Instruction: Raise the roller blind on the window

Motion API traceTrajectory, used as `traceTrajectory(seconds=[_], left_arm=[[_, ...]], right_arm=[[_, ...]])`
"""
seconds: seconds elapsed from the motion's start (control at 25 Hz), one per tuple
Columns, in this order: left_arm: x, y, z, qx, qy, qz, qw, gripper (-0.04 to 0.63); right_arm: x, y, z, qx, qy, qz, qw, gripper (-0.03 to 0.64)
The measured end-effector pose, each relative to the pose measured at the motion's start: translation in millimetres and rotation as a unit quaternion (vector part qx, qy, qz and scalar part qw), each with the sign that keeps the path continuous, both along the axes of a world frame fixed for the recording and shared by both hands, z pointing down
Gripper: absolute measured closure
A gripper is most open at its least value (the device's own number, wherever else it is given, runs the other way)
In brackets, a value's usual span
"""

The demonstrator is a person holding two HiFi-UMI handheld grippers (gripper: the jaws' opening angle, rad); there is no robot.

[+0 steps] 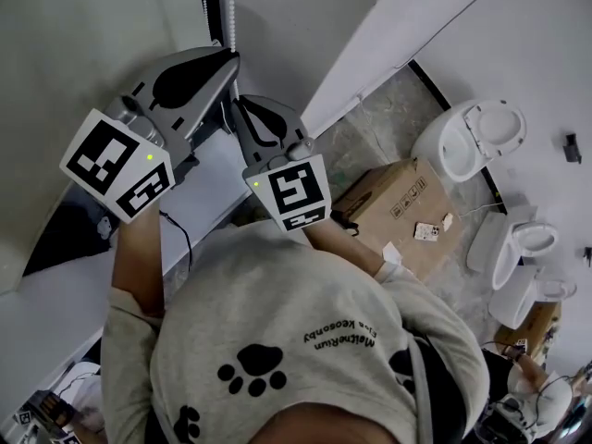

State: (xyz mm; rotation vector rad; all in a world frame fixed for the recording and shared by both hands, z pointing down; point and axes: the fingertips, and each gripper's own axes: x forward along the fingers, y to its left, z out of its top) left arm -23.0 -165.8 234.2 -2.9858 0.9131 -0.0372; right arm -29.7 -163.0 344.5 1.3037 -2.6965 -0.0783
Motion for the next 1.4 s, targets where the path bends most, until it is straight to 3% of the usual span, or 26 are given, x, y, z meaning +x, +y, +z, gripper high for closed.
traceTrajectory(seconds=[0.16, 0.56, 0.84, 1.12, 1.4], left_arm=[[-1, 4, 20, -0.011, -0.004, -0.012, 0.9999, 0.577], [-2, 11, 103, -0.091, -0.006, -0.033, 0.9953, 0.577], [-2, 14, 142, -0.115, -0.011, -0.047, 0.9922, 0.577], [0, 18, 172, -0.133, -0.014, -0.063, 0.989, 0.577], [2, 18, 173, -0.131, -0.008, -0.062, 0.9895, 0.577]], right_arm=[[-4, 6, 20, -0.024, 0.005, -0.008, 1.0, 0.597], [-1, 21, 103, -0.119, 0.048, -0.009, 0.992, 0.597], [-3, 24, 141, -0.157, 0.061, -0.011, 0.986, 0.597], [2, 27, 171, -0.178, 0.065, -0.009, 0.982, 0.596], [6, 30, 148, -0.143, 0.052, -0.025, 0.988, 0.572]])
